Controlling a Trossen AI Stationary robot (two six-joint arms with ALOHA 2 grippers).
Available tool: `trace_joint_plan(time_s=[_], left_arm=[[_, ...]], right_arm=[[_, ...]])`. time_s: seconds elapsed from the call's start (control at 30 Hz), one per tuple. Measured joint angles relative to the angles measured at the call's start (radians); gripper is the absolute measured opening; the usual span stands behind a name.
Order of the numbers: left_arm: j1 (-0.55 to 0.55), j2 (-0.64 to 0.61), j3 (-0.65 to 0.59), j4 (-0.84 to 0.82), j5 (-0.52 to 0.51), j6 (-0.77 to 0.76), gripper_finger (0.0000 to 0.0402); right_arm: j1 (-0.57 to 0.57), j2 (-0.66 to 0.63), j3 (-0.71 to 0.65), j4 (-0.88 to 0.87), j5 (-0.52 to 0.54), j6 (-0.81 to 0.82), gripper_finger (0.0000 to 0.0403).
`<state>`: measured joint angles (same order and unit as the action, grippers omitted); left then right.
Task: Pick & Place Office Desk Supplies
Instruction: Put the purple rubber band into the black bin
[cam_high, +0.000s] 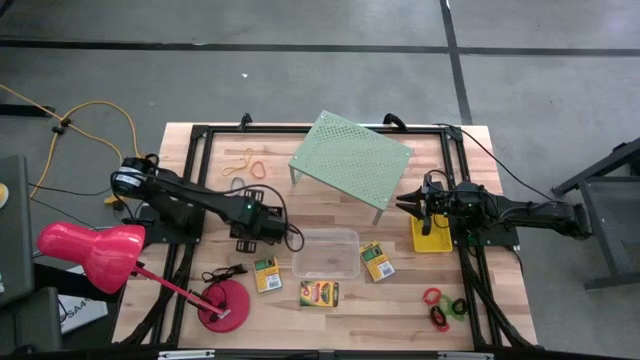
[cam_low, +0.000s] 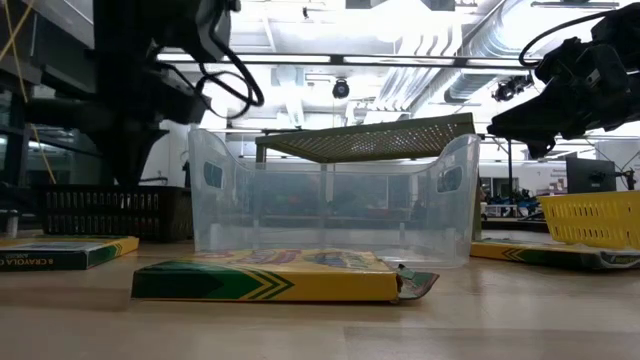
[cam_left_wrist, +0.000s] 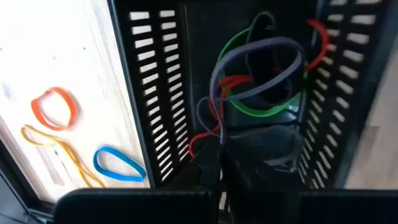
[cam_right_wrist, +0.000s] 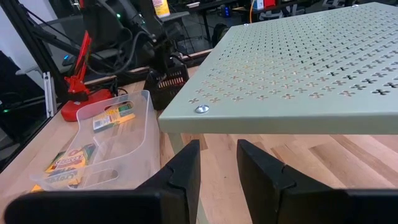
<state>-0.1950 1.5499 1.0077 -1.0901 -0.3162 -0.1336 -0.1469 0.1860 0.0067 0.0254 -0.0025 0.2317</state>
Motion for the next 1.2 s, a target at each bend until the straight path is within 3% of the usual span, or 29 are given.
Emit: trace_joint_plan(time_s=[0.3,0.7,1.2], left_arm=[[0.017,0.005,0.000,0.002,0.001,0.006,0.0006],[0.017,0.005,0.000,0.003,0.003,-0.004,0.0076],[0.017,-0.005,0.000,-0.027,0.004,0.037,0.0079]], right_arm=[[0.000,0.000,0.000,0.000,0.000,0.000,0.0094],[0.000,0.000,0.000,0.000,0.000,0.000,0.0094],[0.000,0.000,0.000,0.000,0.000,0.000,0.0094]])
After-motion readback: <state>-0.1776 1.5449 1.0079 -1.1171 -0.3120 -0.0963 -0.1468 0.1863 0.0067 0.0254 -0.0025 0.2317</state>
